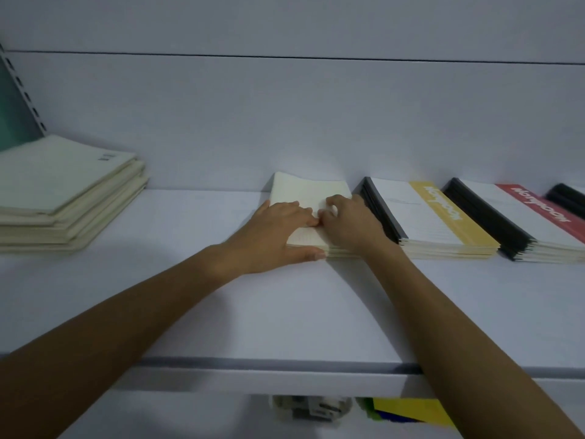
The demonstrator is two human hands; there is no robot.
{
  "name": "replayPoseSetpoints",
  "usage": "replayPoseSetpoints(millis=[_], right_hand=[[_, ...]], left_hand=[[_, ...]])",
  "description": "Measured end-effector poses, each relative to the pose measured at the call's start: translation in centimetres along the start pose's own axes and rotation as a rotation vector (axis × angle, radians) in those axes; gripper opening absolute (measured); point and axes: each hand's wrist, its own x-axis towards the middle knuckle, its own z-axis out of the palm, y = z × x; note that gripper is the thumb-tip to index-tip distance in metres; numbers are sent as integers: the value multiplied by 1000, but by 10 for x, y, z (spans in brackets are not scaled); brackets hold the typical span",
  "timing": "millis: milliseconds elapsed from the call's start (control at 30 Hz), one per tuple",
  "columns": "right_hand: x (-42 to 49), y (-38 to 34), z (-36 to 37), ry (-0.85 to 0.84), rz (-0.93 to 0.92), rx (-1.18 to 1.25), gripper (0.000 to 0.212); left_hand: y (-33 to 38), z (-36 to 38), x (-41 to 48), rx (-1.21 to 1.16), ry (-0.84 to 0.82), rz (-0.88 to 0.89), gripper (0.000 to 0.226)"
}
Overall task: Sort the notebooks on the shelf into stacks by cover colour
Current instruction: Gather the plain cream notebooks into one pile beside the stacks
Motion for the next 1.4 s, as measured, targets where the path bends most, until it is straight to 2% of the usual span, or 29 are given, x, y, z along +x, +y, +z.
replayPoseSetpoints(millis=[100,167,267,333,467,667,800,1000,1133,1267,1333,1400], right_hand=[[-2,-2,-2,24,10,-65,43],[-8,-7,-6,115,4,-141,45],[-17,-20,-20,347,-127,-134,40],[-23,-30,-27,404,-219,-97,35],[-30,-54,-24,356,-308,-26,26],[-38,-123,8,290,-512,55,20],[-43,-184,40,220,-656,43,22],[-50,-281,71,223,-784,20,25],[-42,-340,91,202,-791,-28,39],[-31,-370,132,-41,-664,-186,75],[-31,-371,144,-9,-642,-257,75],[-31,-372,142,11,-605,-230,71]], left_hand=[[0,-2,-2,62,-23,8,80],[1,-5,-2,72,-24,6,73],[3,-14,-5,-14,82,-23,65],[2,-24,-10,-35,152,-41,56],[-5,-44,-35,25,217,-86,39],[-41,-68,-106,-20,269,-238,20],[-73,-86,-163,-55,312,-317,24],[-129,-118,-232,-108,398,-427,34],[-156,-142,-264,-157,471,-441,19],[-184,-152,-295,-247,523,-438,35],[-198,-154,-307,-297,540,-444,29],[-211,-155,-315,-334,556,-458,16]])
